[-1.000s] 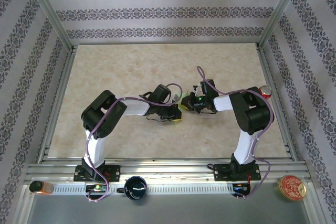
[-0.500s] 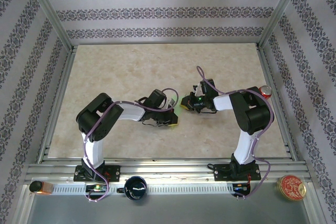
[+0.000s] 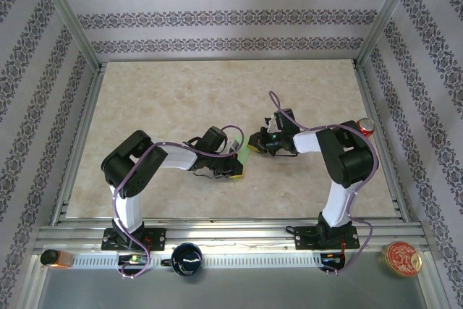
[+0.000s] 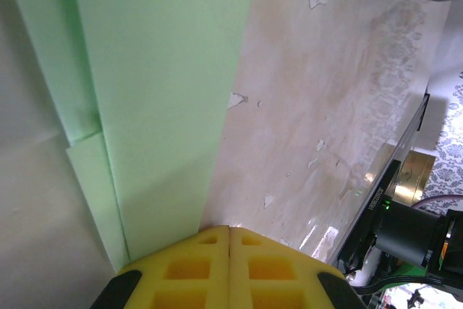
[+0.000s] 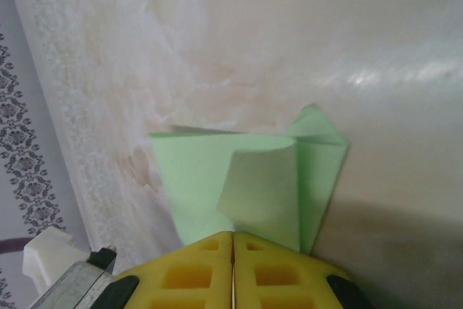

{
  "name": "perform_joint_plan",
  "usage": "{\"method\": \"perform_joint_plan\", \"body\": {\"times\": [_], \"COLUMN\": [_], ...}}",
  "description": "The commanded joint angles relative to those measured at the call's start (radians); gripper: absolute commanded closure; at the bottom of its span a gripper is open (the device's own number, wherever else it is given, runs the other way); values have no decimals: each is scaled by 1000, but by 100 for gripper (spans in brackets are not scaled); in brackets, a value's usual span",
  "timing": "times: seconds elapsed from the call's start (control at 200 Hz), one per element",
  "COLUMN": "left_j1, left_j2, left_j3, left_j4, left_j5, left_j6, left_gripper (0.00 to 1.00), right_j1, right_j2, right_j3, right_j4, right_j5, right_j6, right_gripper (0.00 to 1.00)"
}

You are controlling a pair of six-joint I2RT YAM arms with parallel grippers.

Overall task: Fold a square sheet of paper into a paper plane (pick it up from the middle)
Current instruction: Fold the wing for the fifth time at the center of the table.

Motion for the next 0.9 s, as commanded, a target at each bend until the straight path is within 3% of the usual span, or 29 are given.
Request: {"method": "perform_joint_plan", "body": {"times": [0.0,0.13,0.475,0.894], "left_j1": [-21,-21,-21,-21], "left_j2": [18,14,11,-10], "left_j3": [-29,-31,-26,-34], "left_j4": [-85,-89,-94,-84], "left_j5": [-23,-32,-33,10], "left_j6": [11,17,18,13], "left_gripper": [100,100,100,100], "right_j1": [2,15,110,70], "right_j2": [-104,-139,-58,58], "right_j3": [-3,-11,15,21], "right_j4": [-34,-116,-106,-166], "right_j5": [1,-35,-24,101], "right_j6": [-73,-164,-153,-160], "right_gripper": [90,91,92,98]}}
